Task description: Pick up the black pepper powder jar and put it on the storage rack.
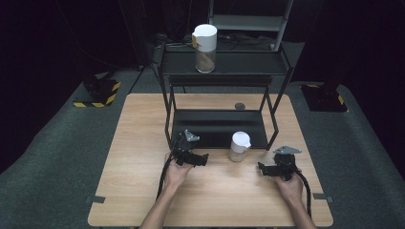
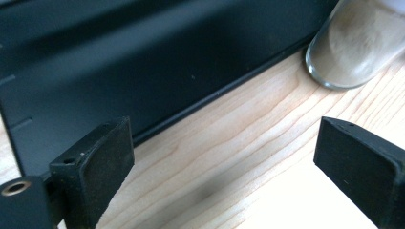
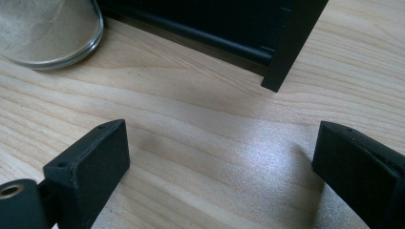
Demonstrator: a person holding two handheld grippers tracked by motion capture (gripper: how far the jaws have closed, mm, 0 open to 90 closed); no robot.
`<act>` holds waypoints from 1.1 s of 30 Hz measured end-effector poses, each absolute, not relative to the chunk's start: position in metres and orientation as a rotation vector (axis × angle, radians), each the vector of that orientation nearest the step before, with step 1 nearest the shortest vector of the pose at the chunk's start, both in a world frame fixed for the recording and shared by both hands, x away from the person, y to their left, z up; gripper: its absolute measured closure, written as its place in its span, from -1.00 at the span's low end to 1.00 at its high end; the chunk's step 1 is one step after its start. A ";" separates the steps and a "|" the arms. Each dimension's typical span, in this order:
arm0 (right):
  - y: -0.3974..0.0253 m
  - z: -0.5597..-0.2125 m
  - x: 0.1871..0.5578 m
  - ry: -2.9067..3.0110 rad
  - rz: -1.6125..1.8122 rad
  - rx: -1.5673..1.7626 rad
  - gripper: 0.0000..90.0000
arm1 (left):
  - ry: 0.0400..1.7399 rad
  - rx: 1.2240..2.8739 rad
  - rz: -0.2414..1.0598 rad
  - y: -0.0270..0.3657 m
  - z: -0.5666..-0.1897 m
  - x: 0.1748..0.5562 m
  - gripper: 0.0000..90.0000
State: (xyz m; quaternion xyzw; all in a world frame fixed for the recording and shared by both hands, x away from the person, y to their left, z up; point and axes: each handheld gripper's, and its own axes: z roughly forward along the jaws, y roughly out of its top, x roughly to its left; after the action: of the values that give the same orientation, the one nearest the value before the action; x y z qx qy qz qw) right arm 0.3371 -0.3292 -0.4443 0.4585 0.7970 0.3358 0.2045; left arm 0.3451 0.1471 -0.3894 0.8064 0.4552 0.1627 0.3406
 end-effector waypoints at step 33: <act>-0.329 -0.444 0.337 2.221 0.937 1.283 -0.90 | 1.201 2.062 0.511 0.136 -0.450 0.326 -0.86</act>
State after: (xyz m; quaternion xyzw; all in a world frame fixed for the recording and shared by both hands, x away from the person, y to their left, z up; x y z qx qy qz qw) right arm 0.3371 -0.3289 -0.4442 0.4601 0.7961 0.3358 0.2040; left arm 0.3255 0.1362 -0.4501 0.7936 0.4622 0.1968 0.3434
